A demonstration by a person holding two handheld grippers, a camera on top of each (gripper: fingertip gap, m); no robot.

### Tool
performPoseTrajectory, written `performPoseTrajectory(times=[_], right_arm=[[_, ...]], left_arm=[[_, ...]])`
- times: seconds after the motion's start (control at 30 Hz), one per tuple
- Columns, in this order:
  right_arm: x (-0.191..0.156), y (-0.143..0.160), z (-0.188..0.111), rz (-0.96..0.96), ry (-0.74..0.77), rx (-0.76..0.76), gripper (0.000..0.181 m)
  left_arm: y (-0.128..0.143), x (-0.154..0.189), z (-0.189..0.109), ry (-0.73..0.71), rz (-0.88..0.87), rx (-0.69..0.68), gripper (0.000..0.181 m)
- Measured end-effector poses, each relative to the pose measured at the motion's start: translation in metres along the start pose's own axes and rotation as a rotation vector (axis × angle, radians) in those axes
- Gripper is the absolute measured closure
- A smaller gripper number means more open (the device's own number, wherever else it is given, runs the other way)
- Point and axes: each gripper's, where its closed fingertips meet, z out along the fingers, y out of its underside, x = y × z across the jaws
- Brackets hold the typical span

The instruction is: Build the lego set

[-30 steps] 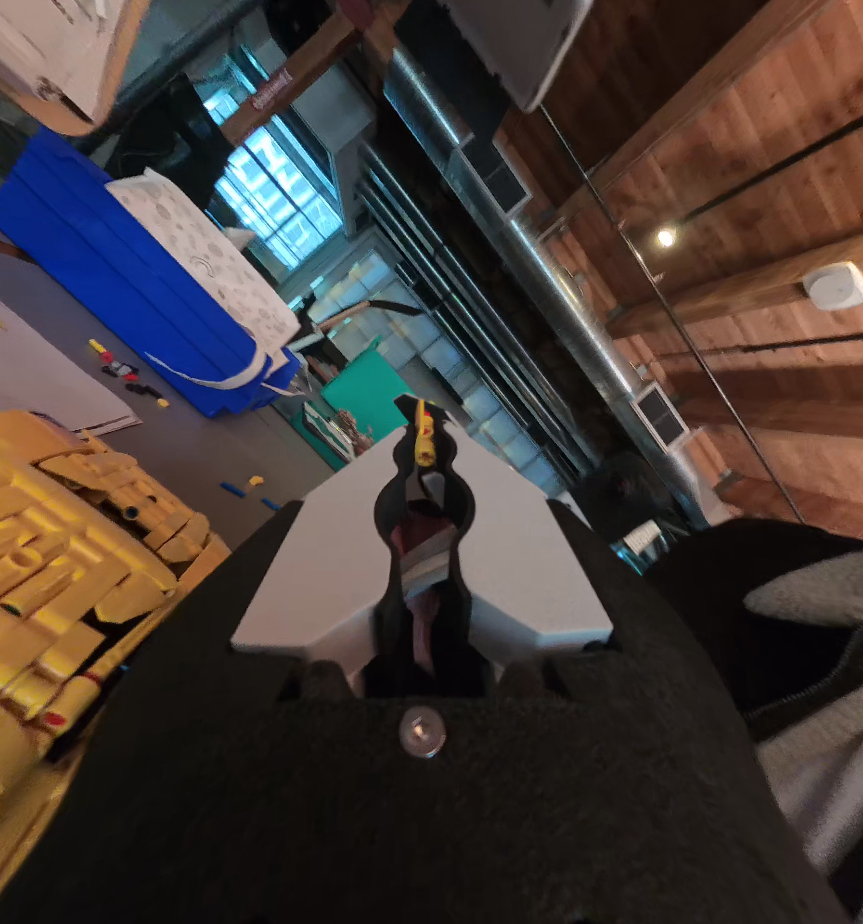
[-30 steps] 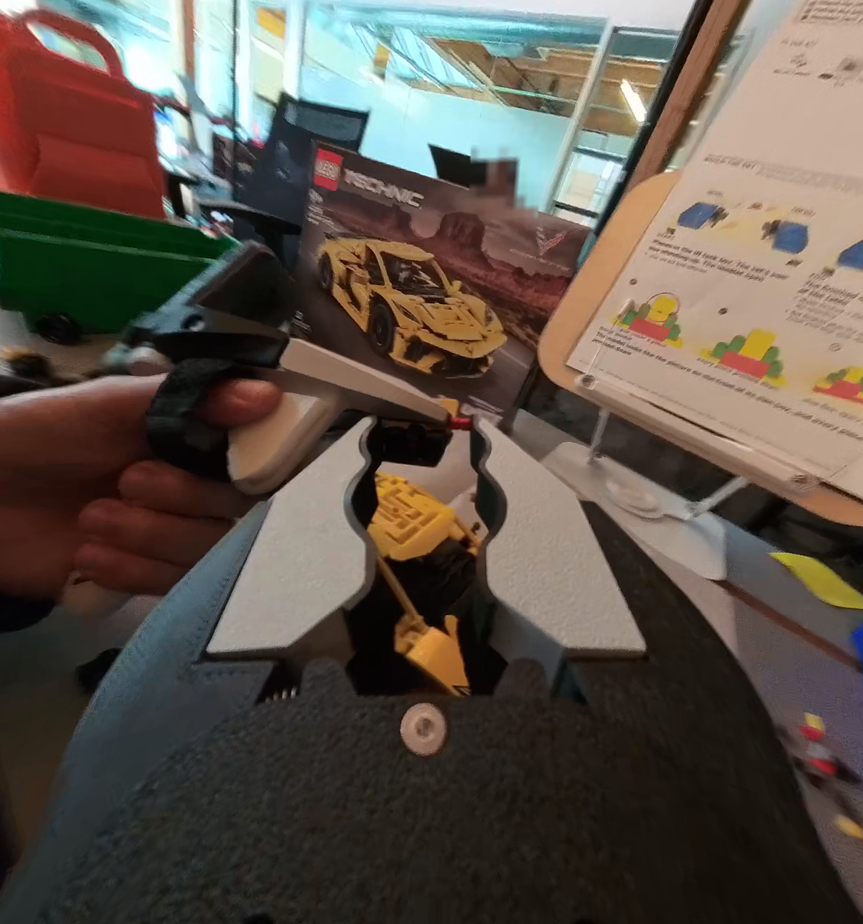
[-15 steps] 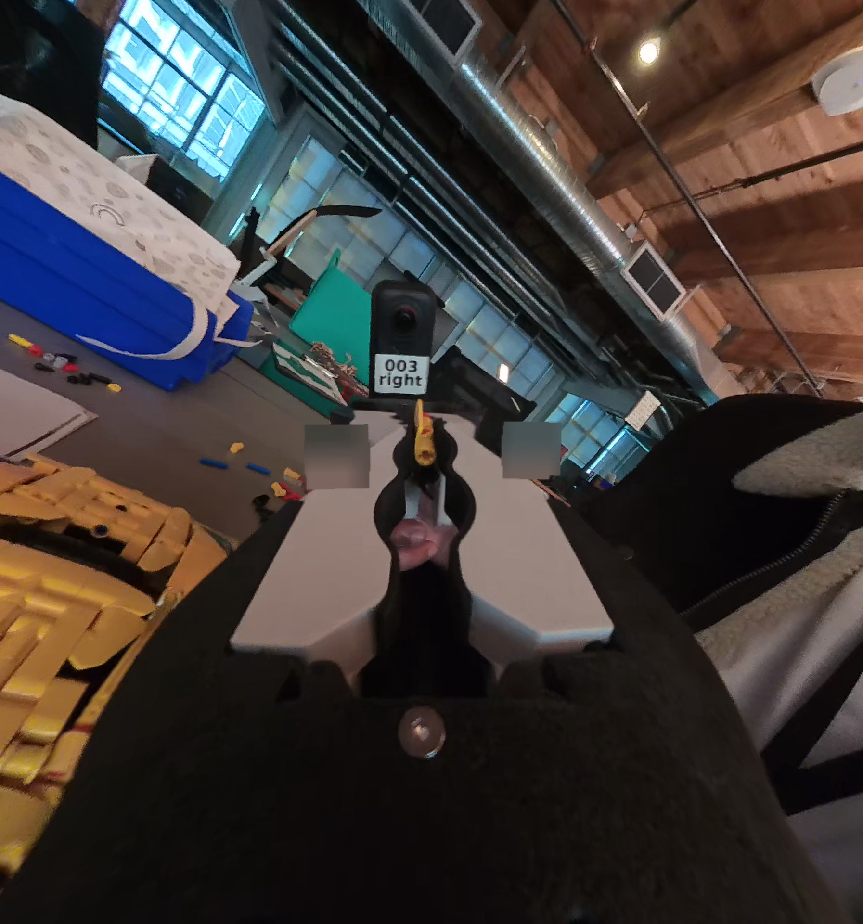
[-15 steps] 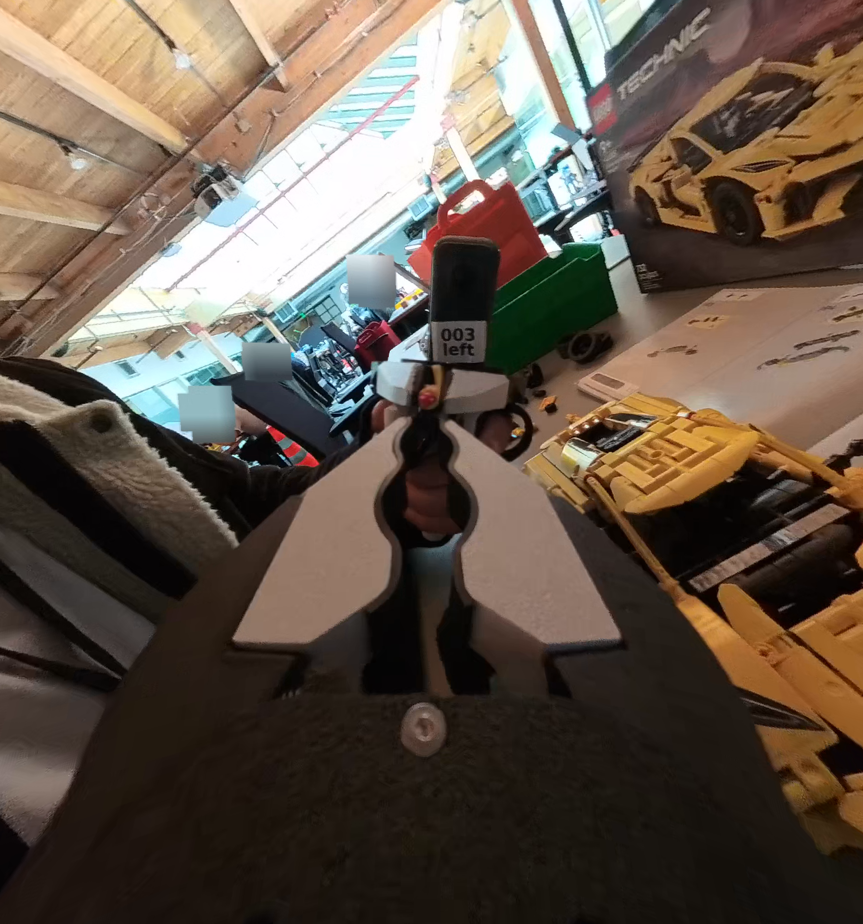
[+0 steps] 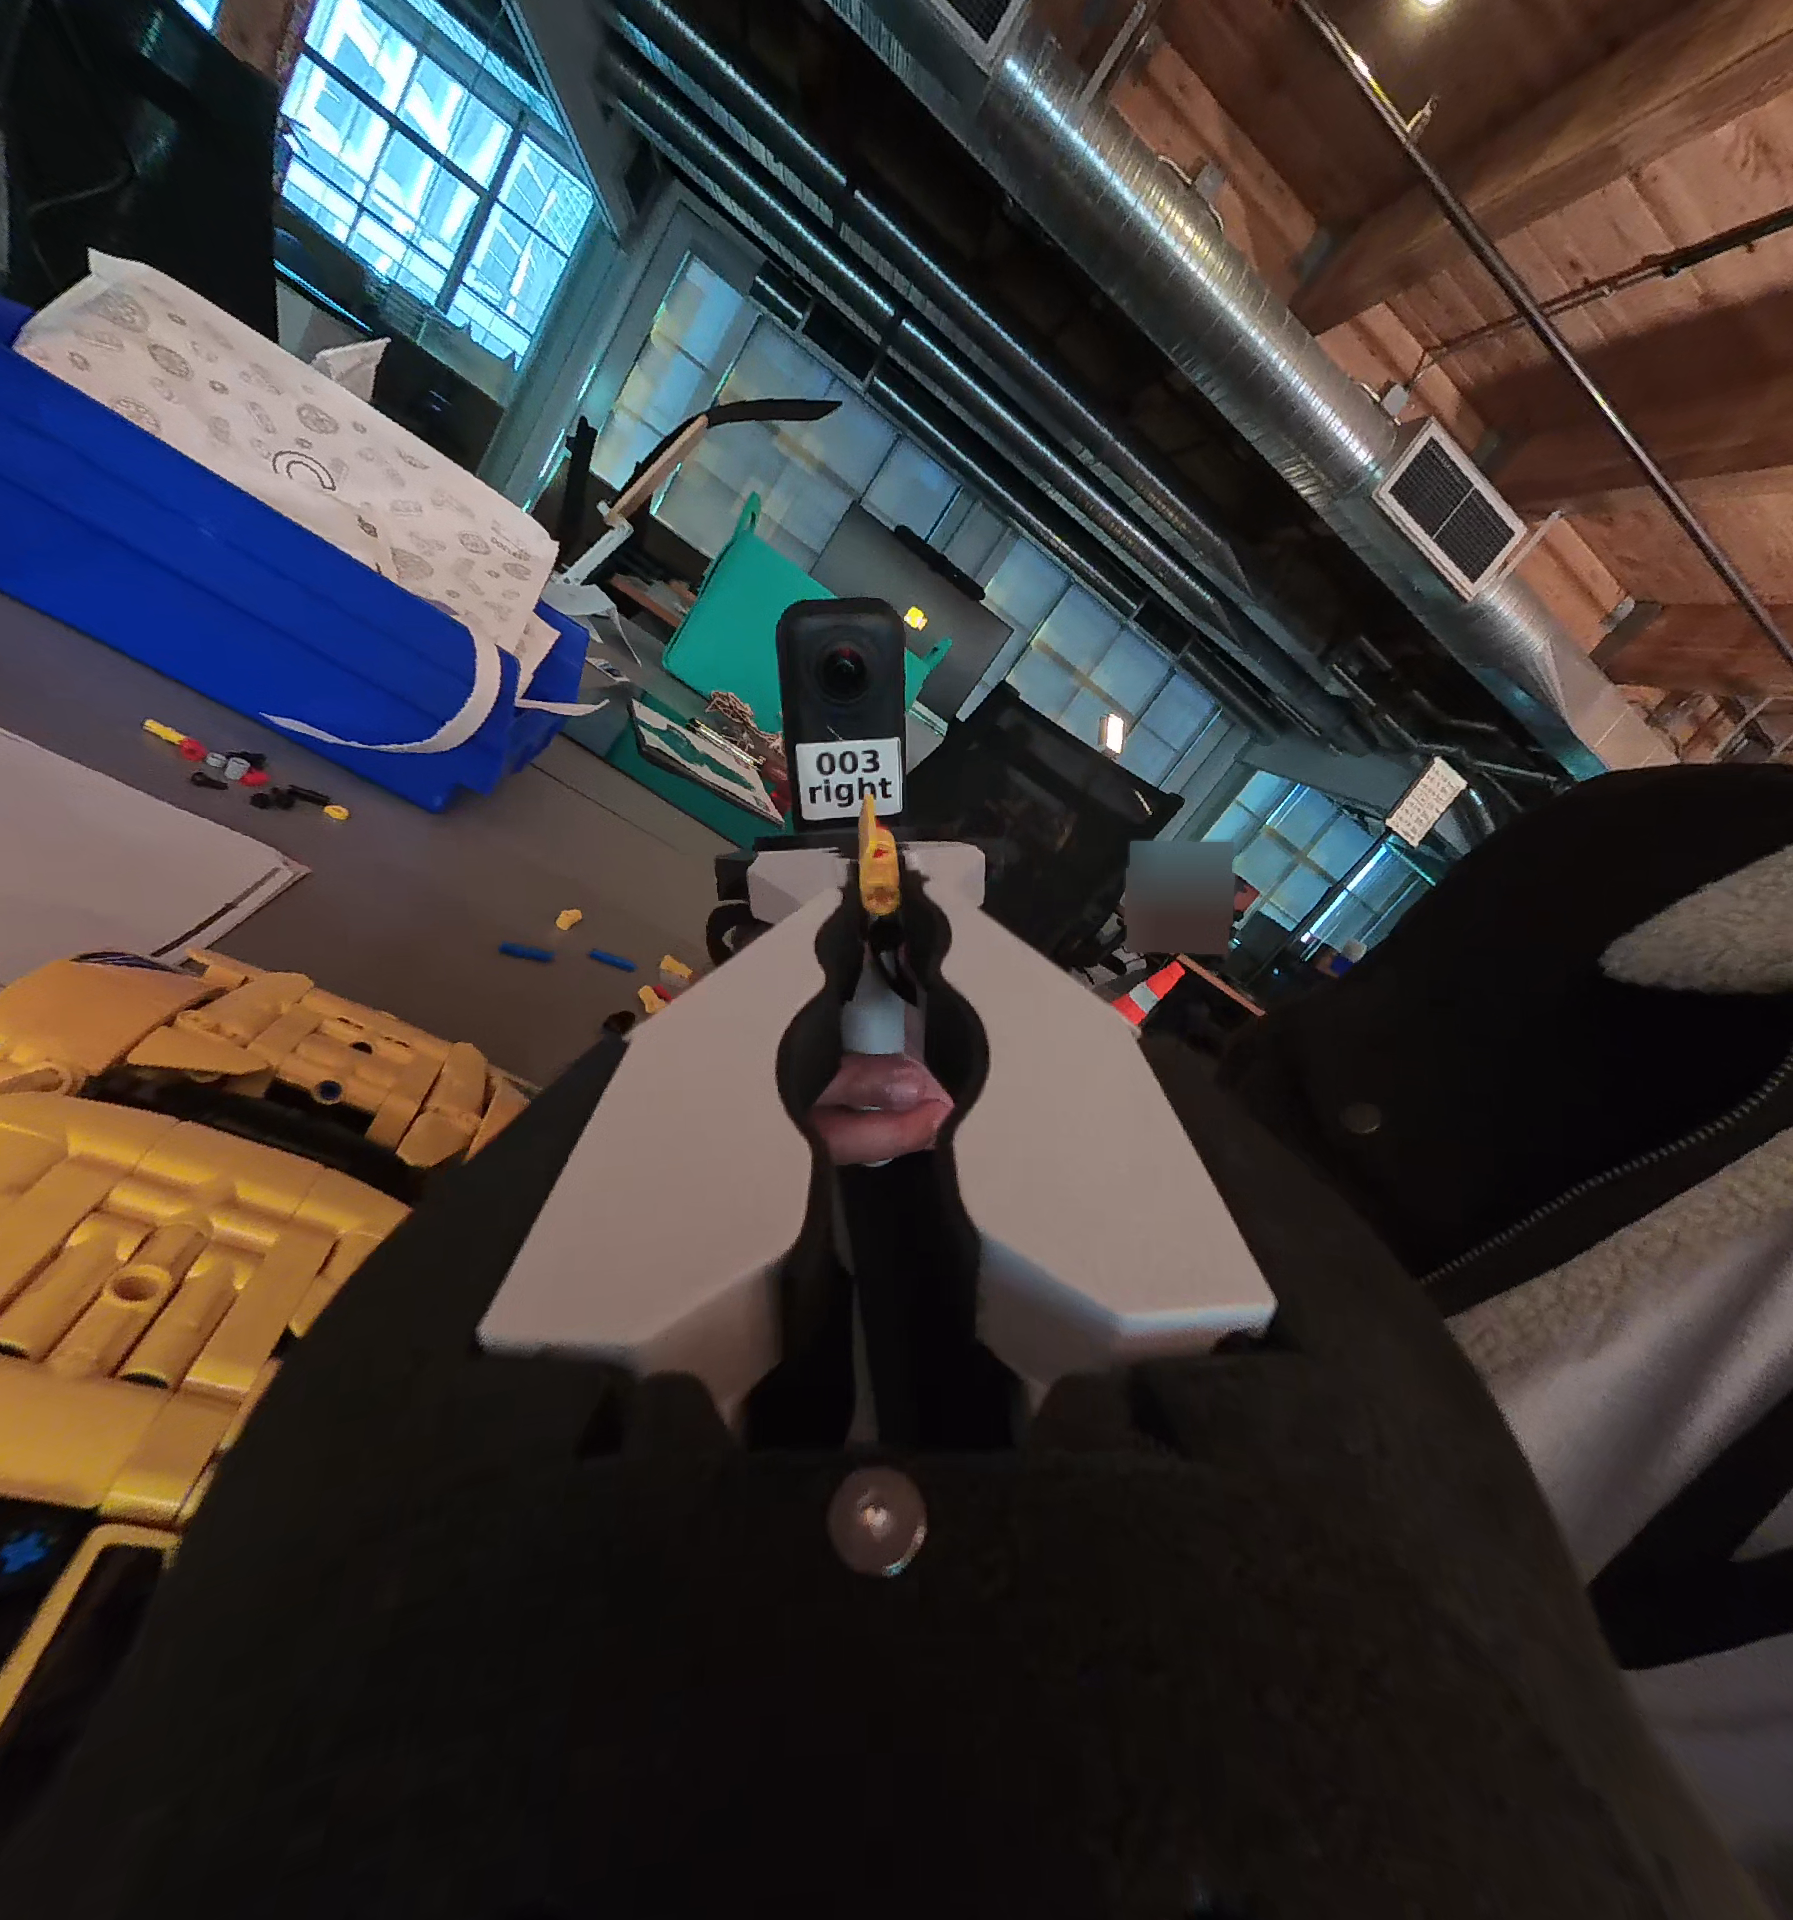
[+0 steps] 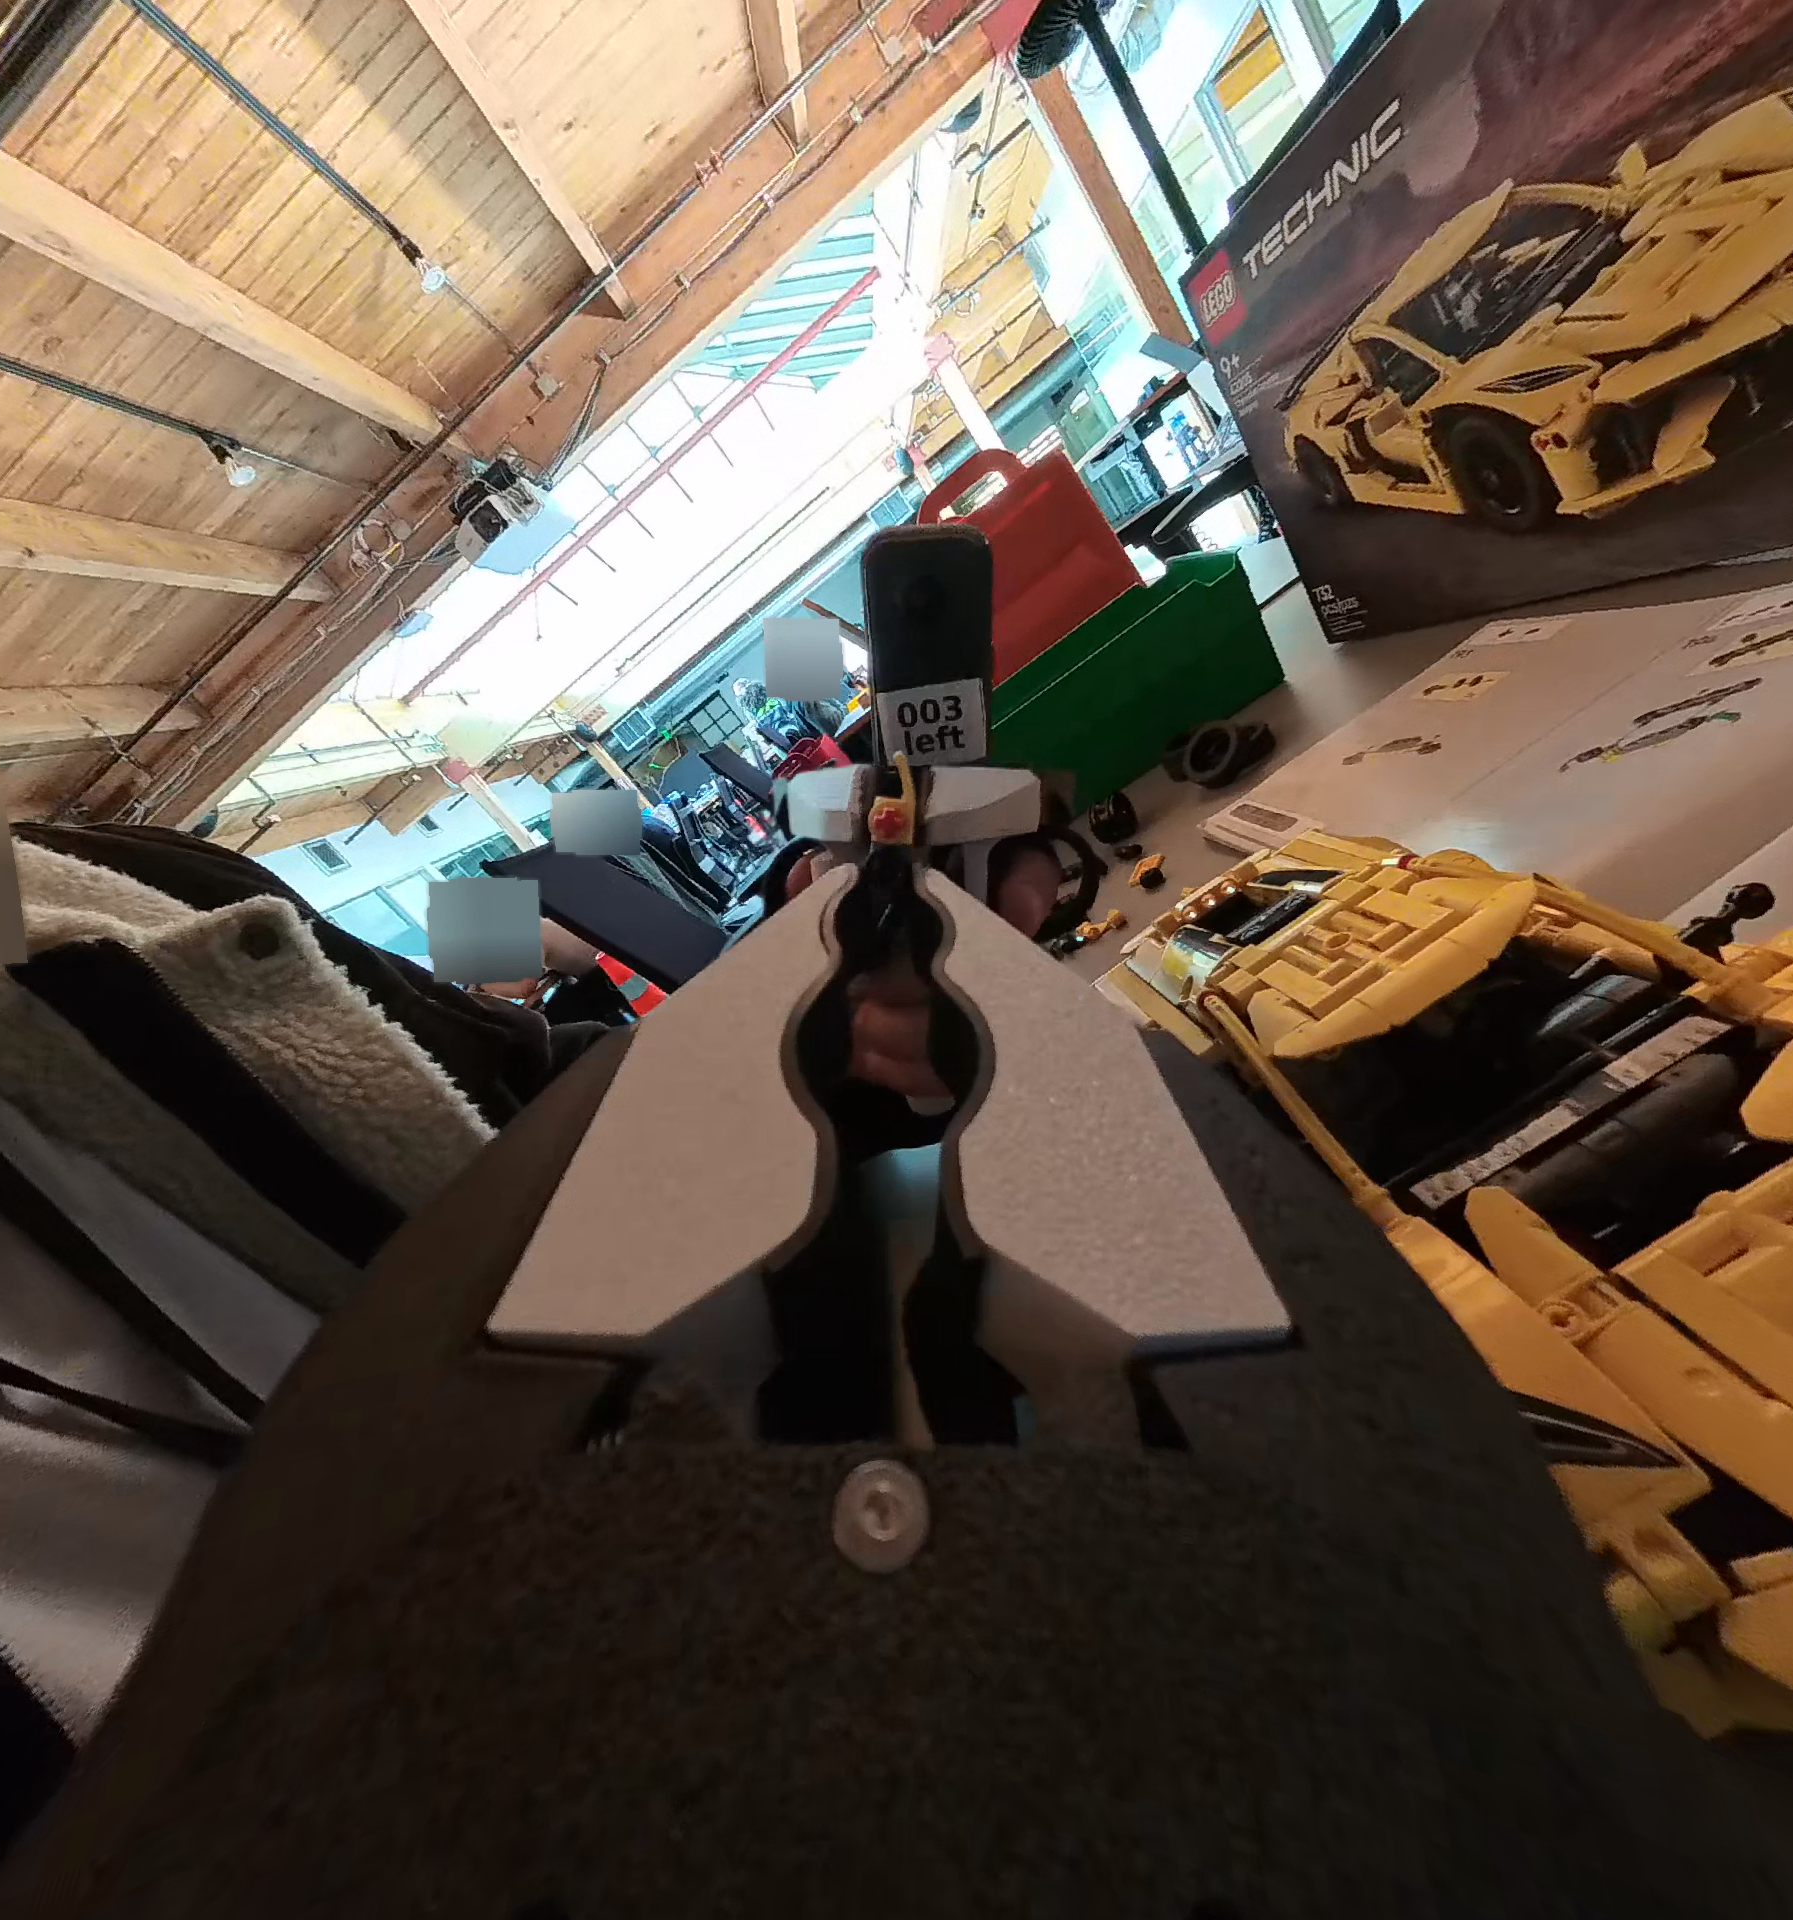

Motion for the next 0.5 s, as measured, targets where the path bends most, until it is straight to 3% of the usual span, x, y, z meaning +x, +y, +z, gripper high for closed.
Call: performPoseTrajectory(times=[0.27, 0.5], right_arm=[[-0.0020, -0.0030, -0.0026, 0.027, -0.029, 0.022, 0.168], [-0.0015, -0.0057, -0.0044, 0.026, -0.026, 0.034, 0.176]], left_arm=[[0.0052, 0.0004, 0.0001, -0.033, 0.071, -0.047, 0.175], [0.0050, 0.0031, 0.0021, -0.018, 0.059, -0.042, 0.175]])
